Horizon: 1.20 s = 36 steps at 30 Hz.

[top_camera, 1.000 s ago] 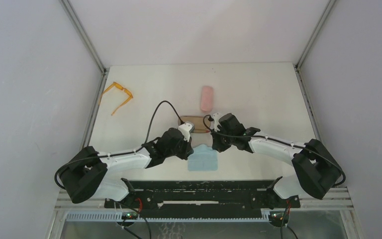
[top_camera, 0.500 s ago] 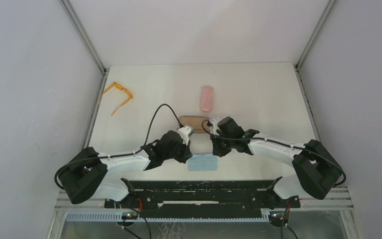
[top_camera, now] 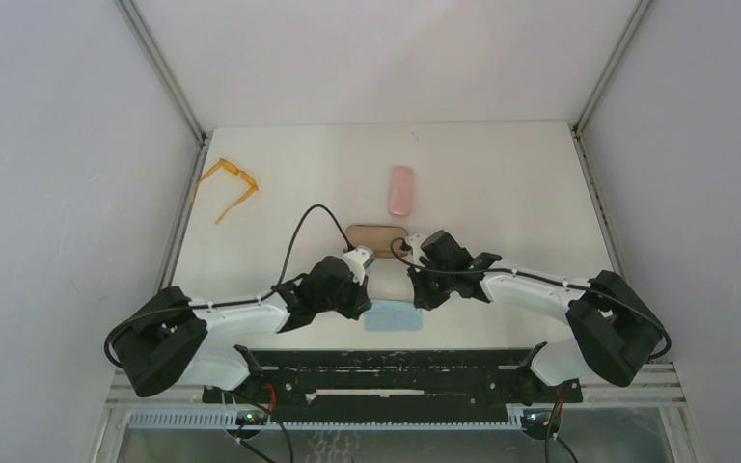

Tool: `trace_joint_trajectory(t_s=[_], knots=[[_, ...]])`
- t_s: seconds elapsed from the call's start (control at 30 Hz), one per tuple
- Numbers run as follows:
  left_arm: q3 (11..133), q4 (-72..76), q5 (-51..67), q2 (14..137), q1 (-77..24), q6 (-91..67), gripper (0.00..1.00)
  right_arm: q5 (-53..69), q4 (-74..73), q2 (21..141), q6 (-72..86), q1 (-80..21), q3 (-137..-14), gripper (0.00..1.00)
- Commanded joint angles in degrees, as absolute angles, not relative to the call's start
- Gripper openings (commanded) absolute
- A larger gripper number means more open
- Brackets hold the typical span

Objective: Organize the sunglasses
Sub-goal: Fold the glasses cleaning cloth at the center of the board.

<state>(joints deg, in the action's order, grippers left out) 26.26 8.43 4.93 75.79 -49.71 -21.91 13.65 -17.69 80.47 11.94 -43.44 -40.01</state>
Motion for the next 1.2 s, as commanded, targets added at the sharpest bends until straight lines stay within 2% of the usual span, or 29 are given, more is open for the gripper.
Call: trace_joint_trajectory(t_s=[0.0, 0.3, 0.63, 0.77, 0.83, 0.93, 1.03, 1.17], knots=[[25.0, 9.2, 5.5, 73.4, -50.5, -22.7, 0.08, 14.4, -17.2, 79.7, 12.8, -44.2, -39.8, 0.00], [24.9, 7.7, 5.0, 72.3, -51.9, -23.5, 0.25, 15.1, -17.8, 80.2, 12.8, -44.6, -39.4, 0.00], [20.6, 6.1, 4.9, 62.3, -52.4, -26.3, 0.28, 16.5, -19.0, 80.4, 14.6, -45.2, -38.8, 0.00], [19.4, 4.1, 3.9, 58.2, -52.4, -27.2, 0.30, 16.0, -20.2, 79.8, 15.4, -45.9, -38.6, 0.11], [19.2, 2.7, 1.4, 56.7, -52.4, -28.3, 0.35, 15.5, -21.3, 78.6, 15.6, -46.3, -38.6, 0.16], [19.5, 0.9, -2.4, 55.6, -52.3, -30.6, 0.41, 15.9, -22.6, 75.7, 16.1, -46.4, -37.9, 0.18], [20.0, 0.9, -3.0, 55.8, -51.5, -32.0, 0.42, 15.6, -23.7, 72.0, 16.7, -46.4, -37.2, 0.18], [21.7, 1.1, -3.5, 58.0, -50.1, -33.5, 0.44, 9.3, -24.1, 69.8, 19.1, -46.2, -37.1, 0.21]])
